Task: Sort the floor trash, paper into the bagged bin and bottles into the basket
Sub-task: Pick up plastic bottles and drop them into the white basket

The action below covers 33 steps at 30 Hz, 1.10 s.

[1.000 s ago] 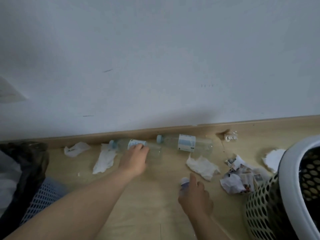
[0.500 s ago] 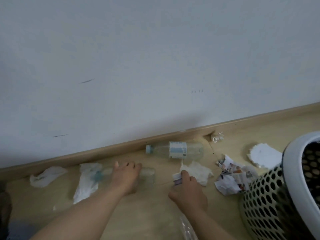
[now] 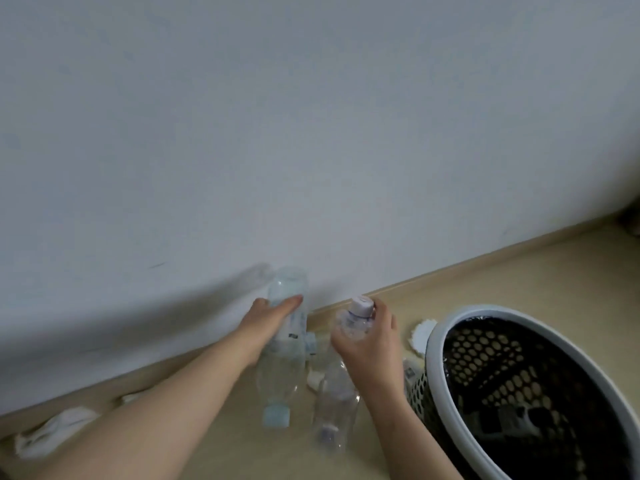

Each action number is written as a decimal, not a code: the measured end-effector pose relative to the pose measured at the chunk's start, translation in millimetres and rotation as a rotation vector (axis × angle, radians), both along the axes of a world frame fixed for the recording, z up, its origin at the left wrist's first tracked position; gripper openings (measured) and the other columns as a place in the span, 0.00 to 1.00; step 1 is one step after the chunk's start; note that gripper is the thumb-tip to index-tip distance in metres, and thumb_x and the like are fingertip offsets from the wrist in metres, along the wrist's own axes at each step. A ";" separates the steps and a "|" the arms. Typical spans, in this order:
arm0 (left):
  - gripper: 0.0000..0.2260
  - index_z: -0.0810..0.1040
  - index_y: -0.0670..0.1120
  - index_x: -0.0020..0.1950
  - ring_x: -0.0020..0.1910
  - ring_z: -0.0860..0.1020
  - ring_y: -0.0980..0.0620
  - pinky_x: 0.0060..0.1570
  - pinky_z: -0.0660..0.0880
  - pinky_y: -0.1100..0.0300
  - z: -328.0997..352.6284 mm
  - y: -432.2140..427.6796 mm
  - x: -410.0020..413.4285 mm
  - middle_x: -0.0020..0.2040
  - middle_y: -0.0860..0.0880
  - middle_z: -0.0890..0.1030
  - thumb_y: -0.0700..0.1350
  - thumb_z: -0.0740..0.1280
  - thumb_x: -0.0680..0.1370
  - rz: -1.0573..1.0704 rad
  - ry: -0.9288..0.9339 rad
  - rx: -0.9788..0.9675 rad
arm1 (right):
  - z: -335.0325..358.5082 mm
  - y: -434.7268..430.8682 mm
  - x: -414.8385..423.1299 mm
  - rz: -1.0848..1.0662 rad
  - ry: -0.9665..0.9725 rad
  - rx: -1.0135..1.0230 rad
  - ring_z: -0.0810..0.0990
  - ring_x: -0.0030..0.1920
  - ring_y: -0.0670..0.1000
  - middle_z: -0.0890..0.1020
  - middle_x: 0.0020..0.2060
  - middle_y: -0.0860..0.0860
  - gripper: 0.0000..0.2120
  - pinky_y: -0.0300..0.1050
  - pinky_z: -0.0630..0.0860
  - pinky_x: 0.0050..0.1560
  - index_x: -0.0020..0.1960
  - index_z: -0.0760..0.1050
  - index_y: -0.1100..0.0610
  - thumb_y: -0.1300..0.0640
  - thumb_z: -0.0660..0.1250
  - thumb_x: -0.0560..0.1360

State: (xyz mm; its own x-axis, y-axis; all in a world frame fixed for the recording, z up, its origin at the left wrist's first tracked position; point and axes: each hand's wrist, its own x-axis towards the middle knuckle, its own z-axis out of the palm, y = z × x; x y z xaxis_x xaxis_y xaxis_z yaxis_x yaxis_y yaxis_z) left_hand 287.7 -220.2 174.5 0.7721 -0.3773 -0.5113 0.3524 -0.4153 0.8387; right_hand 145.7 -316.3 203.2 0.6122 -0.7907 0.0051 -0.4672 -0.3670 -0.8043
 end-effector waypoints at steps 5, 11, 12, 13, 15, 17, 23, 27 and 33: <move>0.23 0.77 0.43 0.55 0.41 0.83 0.43 0.40 0.80 0.50 61.0 -36.1 -19.0 0.44 0.41 0.83 0.61 0.66 0.73 0.033 0.472 -0.285 | 54.3 -27.7 -28.6 -0.155 -0.258 -0.085 0.69 0.50 0.42 0.66 0.57 0.45 0.35 0.38 0.66 0.50 0.70 0.62 0.49 0.55 0.73 0.67; 0.14 0.74 0.42 0.44 0.30 0.79 0.46 0.34 0.78 0.57 113.5 -94.5 -72.8 0.33 0.43 0.79 0.53 0.64 0.74 -0.281 0.748 -0.449 | 93.9 -65.8 -89.5 -0.452 -0.520 -0.186 0.71 0.50 0.40 0.66 0.51 0.40 0.31 0.37 0.71 0.50 0.64 0.65 0.45 0.56 0.75 0.66; 0.14 0.73 0.42 0.45 0.33 0.77 0.46 0.37 0.76 0.56 116.4 -107.3 -88.7 0.35 0.43 0.77 0.53 0.64 0.74 -0.338 0.759 -0.433 | 96.4 -72.7 -105.7 -0.522 -0.557 -0.205 0.72 0.51 0.43 0.66 0.51 0.40 0.31 0.39 0.72 0.52 0.64 0.65 0.47 0.56 0.75 0.66; 0.15 0.72 0.42 0.47 0.35 0.75 0.47 0.39 0.74 0.55 119.7 -117.7 -103.7 0.38 0.43 0.75 0.54 0.64 0.74 -0.368 0.768 -0.417 | 96.7 -78.5 -120.1 -0.596 -0.584 -0.226 0.72 0.52 0.46 0.66 0.51 0.41 0.31 0.41 0.72 0.53 0.65 0.65 0.49 0.57 0.75 0.67; 0.15 0.73 0.41 0.47 0.33 0.75 0.47 0.36 0.75 0.58 124.0 -137.0 -134.1 0.37 0.43 0.75 0.54 0.64 0.74 -0.439 0.776 -0.379 | 92.3 -88.6 -149.5 -0.770 -0.609 -0.276 0.71 0.51 0.47 0.66 0.53 0.45 0.31 0.36 0.71 0.55 0.66 0.65 0.53 0.58 0.75 0.67; 0.12 0.74 0.41 0.42 0.26 0.76 0.48 0.29 0.76 0.61 120.9 -150.1 -158.6 0.31 0.44 0.76 0.50 0.66 0.72 -0.485 0.780 -0.342 | 84.4 -97.4 -173.7 -0.909 -0.630 -0.295 0.72 0.50 0.48 0.67 0.54 0.47 0.31 0.37 0.72 0.55 0.66 0.66 0.56 0.60 0.75 0.67; 0.14 0.67 0.54 0.50 0.30 0.72 0.78 0.36 0.68 0.83 90.8 -181.4 -202.5 0.42 0.60 0.68 0.38 0.68 0.75 -0.497 0.774 -0.317 | 50.2 -115.6 -198.0 -0.888 -0.518 -0.157 0.73 0.50 0.49 0.73 0.53 0.49 0.27 0.25 0.64 0.48 0.64 0.68 0.55 0.61 0.74 0.68; 0.18 0.69 0.35 0.65 0.42 0.82 0.53 0.41 0.80 0.58 53.2 -188.7 -214.6 0.52 0.39 0.77 0.41 0.64 0.77 -0.452 0.735 -0.119 | 25.2 -120.3 -203.8 -0.764 -0.346 0.063 0.76 0.51 0.47 0.76 0.53 0.46 0.24 0.40 0.75 0.51 0.64 0.68 0.51 0.57 0.72 0.71; 0.24 0.65 0.45 0.63 0.49 0.73 0.28 0.35 0.77 0.35 25.9 -190.0 -210.4 0.60 0.33 0.68 0.45 0.71 0.71 -0.132 0.887 0.050 | -0.3 -130.2 -203.9 -0.644 -0.098 0.218 0.74 0.53 0.46 0.76 0.58 0.48 0.15 0.39 0.70 0.47 0.63 0.70 0.51 0.58 0.62 0.77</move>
State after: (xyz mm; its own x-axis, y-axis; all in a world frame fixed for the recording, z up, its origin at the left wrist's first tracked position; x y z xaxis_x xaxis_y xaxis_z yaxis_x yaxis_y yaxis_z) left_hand 77.3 -410.1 200.3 0.0373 -0.3968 -0.9172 0.8090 -0.5268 0.2608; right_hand -58.2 -446.5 202.9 0.0246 -0.9862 -0.1637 -0.4596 0.1343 -0.8779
